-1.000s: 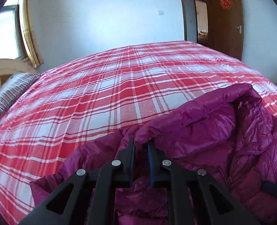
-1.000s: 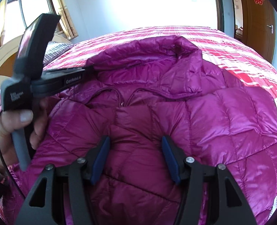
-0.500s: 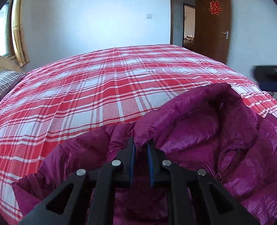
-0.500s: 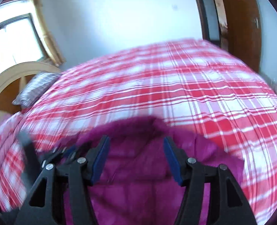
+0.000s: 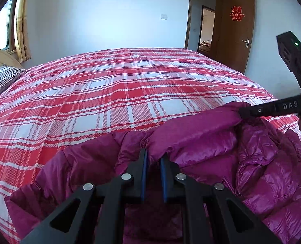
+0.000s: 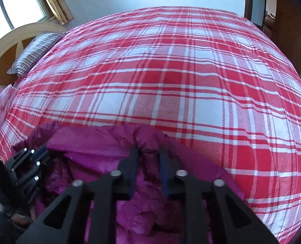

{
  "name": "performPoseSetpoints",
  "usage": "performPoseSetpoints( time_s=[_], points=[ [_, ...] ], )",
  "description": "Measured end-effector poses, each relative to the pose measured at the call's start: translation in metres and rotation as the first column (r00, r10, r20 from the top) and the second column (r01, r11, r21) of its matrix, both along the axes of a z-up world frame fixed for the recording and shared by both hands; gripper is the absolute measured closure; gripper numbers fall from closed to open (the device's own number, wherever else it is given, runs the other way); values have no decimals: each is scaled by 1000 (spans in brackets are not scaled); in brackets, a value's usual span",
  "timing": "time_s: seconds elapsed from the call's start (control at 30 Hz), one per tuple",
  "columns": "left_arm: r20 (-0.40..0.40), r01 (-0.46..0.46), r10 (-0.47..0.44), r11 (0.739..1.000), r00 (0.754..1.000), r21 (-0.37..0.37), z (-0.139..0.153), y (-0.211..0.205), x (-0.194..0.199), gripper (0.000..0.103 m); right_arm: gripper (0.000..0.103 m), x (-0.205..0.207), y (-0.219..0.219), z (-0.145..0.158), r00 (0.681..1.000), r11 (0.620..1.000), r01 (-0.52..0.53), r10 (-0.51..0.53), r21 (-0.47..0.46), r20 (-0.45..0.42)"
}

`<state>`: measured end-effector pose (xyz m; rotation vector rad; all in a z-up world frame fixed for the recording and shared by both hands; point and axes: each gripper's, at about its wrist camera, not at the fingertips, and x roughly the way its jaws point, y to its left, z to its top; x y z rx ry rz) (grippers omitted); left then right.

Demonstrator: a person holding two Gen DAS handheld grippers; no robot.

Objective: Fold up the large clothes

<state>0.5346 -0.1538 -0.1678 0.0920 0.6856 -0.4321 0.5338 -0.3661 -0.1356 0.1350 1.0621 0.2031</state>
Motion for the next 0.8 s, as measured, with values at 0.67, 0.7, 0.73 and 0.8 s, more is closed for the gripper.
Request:
performPoseSetpoints(
  time_s=[0.67, 0.7, 0.73, 0.8],
  points=[
    [62, 78, -73, 992, 995, -97, 48, 16, -43, 78, 92, -50, 0, -43, 986, 993, 7, 13, -121, 166],
    [89, 95, -86, 990, 992, -109, 58, 18, -49, 65, 92, -51, -1, -44, 985, 993, 11, 9, -115, 172],
    [123, 94, -80, 989, 989, -111, 68, 19, -53, 42, 92, -51, -2, -45, 985, 995, 15, 3, -103, 175],
    [202, 51, -27, 992, 979, -116, 92, 20, -51, 18, 93, -49, -7, -46, 985, 997, 16, -4, -70, 174]
  ],
)
